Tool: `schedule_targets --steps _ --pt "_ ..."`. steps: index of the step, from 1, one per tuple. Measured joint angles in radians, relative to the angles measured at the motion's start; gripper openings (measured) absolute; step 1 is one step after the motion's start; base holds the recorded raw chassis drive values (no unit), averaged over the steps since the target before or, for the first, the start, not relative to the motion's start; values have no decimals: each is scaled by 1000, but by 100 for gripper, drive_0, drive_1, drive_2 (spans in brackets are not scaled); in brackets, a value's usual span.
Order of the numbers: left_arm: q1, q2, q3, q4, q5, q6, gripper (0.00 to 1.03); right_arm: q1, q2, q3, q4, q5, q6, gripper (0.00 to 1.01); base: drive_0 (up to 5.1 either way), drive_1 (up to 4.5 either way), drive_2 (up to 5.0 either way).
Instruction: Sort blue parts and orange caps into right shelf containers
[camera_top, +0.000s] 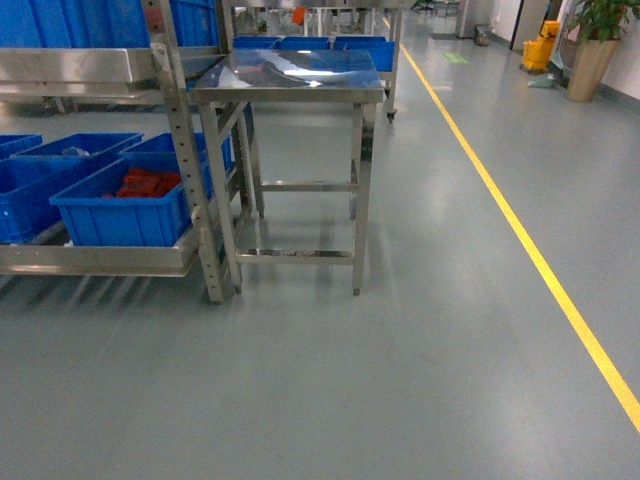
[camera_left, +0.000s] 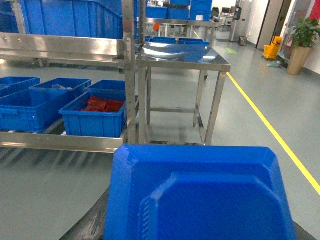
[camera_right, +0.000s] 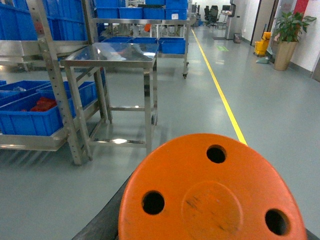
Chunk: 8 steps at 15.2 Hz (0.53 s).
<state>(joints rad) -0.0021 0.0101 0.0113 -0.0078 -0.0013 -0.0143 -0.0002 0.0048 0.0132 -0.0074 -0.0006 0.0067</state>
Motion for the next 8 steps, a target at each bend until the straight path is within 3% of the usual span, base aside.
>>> schedule_targets --steps 8 --pt "0 0 0 -1 0 0 41 0 0 0 0 0 0 43 1 433 -430"
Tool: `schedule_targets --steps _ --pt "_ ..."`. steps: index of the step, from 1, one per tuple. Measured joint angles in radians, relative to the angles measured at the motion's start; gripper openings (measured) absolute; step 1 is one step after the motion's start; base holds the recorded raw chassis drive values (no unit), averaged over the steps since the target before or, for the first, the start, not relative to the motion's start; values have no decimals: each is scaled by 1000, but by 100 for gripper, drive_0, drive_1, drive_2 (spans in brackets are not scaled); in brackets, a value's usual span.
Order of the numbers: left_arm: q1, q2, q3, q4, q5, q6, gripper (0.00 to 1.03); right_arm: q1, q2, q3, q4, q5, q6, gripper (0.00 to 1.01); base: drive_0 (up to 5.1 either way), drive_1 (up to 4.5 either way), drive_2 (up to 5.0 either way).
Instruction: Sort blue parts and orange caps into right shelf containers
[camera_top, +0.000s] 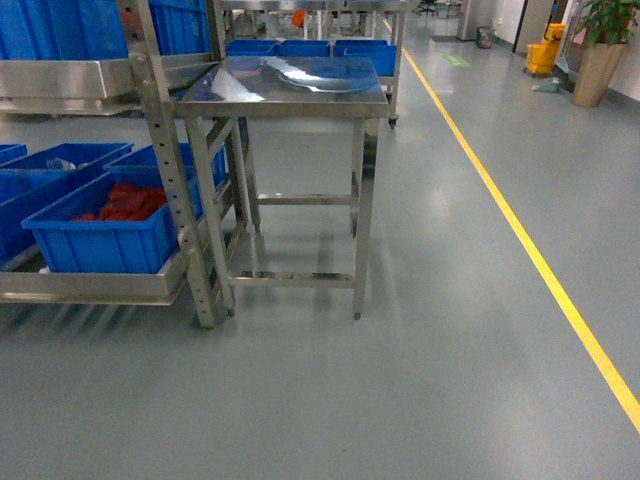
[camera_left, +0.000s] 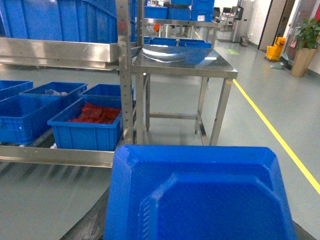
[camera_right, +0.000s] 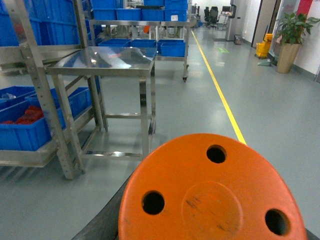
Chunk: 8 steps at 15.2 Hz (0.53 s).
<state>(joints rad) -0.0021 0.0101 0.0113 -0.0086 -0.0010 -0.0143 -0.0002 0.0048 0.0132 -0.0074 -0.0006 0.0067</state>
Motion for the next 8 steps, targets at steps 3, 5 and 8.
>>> schedule_targets --steps 3,5,8 --pt "0 0 0 1 1 0 41 0 0 0 2 0 0 43 -1 431 -433" --pt "0 0 0 5 0 0 41 0 0 0 4 0 0 43 5 437 -426" --pt "0 0 0 2 0 0 41 0 0 0 4 0 0 43 0 431 -432"
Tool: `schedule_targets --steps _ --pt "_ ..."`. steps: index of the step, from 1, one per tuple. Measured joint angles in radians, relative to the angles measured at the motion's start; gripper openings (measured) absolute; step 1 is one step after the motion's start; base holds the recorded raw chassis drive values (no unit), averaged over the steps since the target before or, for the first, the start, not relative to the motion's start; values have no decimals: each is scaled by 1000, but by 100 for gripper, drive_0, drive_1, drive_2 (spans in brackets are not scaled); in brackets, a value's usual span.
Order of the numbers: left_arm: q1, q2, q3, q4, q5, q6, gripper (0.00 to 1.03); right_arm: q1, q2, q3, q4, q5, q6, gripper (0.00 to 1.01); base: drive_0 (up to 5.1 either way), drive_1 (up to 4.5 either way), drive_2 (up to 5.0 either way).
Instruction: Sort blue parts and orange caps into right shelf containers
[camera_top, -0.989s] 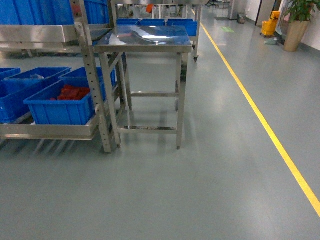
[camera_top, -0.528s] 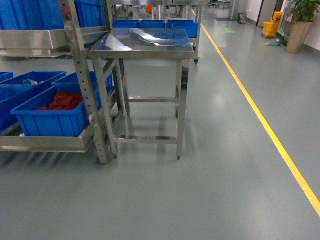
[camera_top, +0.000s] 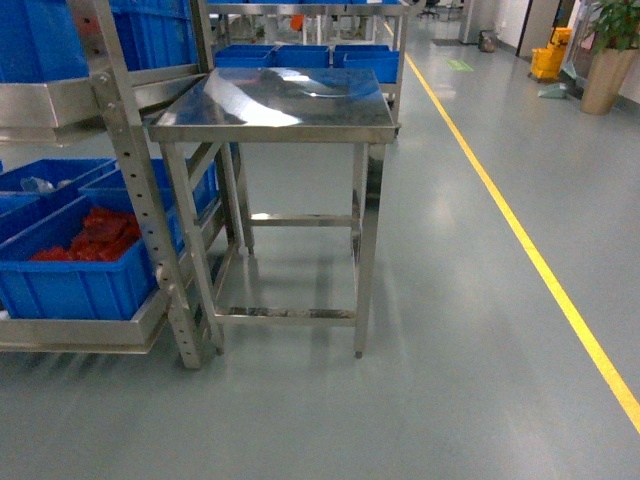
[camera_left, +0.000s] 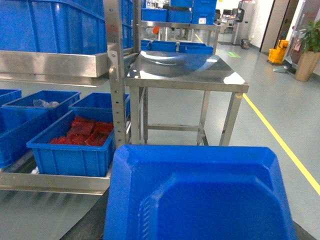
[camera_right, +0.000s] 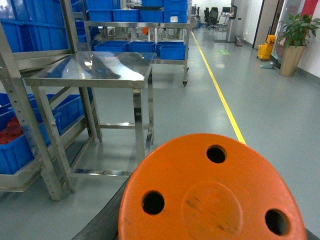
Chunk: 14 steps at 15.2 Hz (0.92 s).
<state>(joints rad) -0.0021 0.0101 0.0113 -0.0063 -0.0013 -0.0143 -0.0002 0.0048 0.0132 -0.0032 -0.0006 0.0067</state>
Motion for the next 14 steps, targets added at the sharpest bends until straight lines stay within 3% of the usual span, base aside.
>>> schedule_targets --steps 12,14 --pt "0 0 0 1 -1 0 41 0 0 0 -2 0 0 43 -1 430 -431" --pt "0 0 0 -7 0 0 41 0 0 0 -4 0 0 43 0 0 0"
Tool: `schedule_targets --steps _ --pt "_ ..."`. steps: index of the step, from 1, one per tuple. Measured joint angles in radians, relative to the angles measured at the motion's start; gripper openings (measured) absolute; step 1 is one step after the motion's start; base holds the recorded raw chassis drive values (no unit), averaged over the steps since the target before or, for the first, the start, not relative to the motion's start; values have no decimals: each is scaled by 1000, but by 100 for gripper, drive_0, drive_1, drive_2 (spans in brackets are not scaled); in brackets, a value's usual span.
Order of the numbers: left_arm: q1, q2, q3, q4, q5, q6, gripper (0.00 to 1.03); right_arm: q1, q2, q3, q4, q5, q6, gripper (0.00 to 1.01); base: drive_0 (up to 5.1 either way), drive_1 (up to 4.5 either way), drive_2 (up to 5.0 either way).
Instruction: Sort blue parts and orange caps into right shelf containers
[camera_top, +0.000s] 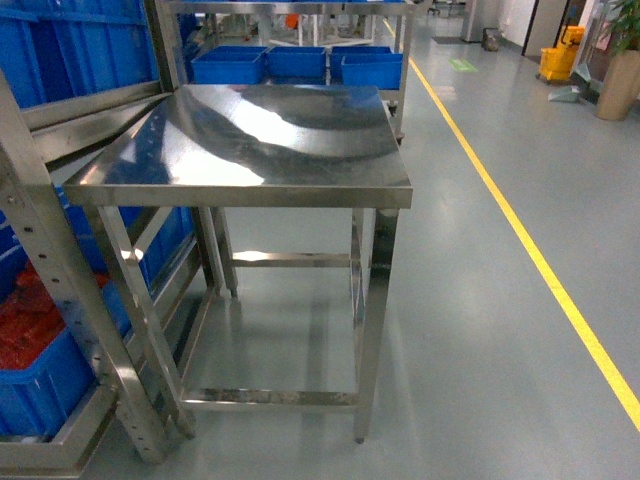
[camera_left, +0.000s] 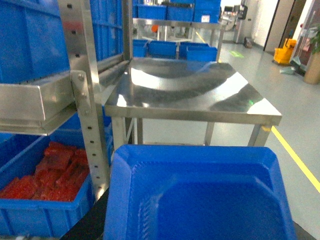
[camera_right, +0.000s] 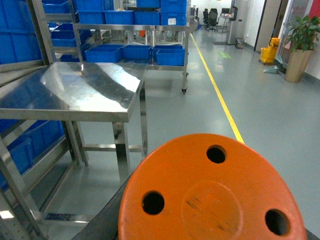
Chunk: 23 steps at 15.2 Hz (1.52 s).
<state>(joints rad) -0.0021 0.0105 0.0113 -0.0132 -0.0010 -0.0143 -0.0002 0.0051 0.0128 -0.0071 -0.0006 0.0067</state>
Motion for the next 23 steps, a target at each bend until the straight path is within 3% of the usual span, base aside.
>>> schedule_targets --steps 23 --pt "0 0 0 7 0 0 41 0 0 0 4 2 0 43 -485 173 317"
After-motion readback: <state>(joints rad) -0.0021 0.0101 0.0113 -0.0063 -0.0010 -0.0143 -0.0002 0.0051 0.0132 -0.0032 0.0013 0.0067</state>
